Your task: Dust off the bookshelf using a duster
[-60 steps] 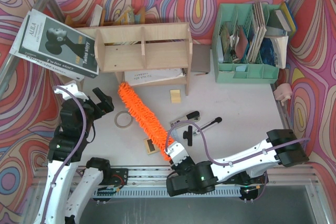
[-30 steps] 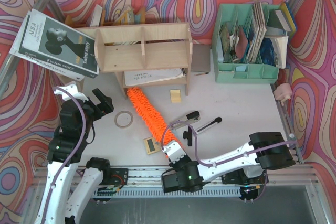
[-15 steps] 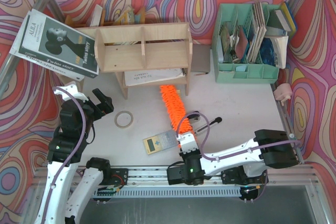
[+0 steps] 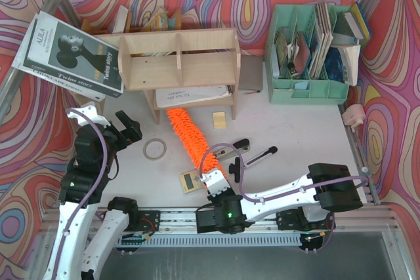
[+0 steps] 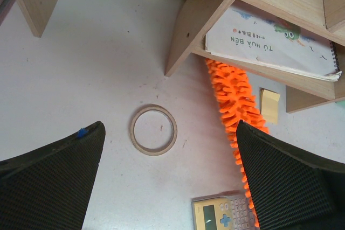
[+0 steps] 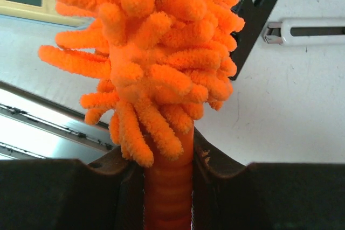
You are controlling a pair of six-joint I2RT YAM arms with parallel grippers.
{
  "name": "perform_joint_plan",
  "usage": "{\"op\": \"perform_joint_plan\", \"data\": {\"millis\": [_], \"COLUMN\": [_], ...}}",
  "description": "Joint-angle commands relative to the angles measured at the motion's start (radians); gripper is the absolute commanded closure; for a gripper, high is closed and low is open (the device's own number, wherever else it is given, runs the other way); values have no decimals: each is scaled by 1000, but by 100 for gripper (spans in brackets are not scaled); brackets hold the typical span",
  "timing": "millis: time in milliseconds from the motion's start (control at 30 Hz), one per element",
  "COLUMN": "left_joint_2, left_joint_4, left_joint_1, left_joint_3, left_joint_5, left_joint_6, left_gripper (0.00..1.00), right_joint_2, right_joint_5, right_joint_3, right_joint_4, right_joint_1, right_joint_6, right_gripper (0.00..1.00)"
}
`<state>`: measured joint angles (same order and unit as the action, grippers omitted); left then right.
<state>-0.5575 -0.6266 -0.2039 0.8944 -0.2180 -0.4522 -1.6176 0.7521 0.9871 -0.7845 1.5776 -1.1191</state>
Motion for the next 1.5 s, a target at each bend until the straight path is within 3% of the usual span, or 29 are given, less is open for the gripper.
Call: {"op": "perform_joint_plan", "data": {"millis": [0,100,267,467,567,833,933,1267,1467], "left_joint_2": [7,8,7,5,5,4,4,5,5], "left_joint_4": [5,5,7,5,5,4,5,8,9], "left_joint_1": [6,6,6,6,6,6,6,6,6], "left_joint_3": [-11,-13,-12,-13,-13,-13,-12,-14,-14], "left_joint_5": [-2,-2,-1,-3,-3,-3,-1,5,5], "left_joint_6": [-3,-3,-2,-3,-3,-3,-3,-3,-5], "left_gripper": [1,2,1,2,1,2,1,2,1], "right_joint_2": [23,52,45,2,-13,-30,-12,23,7], "right_joint_5": [81,101,95,59,85,114,87,32,56], "right_joint_3": [-9,-38,-57,-47,-26,-4,-37,-97,-79], "right_joint_4": [81,-31,-391,-535,-484,12,152,346,272], "right_joint_1": [7,7,6,7,7,20,22,22,21], "right_joint_6": [83,-98,-611,-816,-731,-57,89,273,202], "right_gripper": [100,100,100,100,100,100,100,100,100]}}
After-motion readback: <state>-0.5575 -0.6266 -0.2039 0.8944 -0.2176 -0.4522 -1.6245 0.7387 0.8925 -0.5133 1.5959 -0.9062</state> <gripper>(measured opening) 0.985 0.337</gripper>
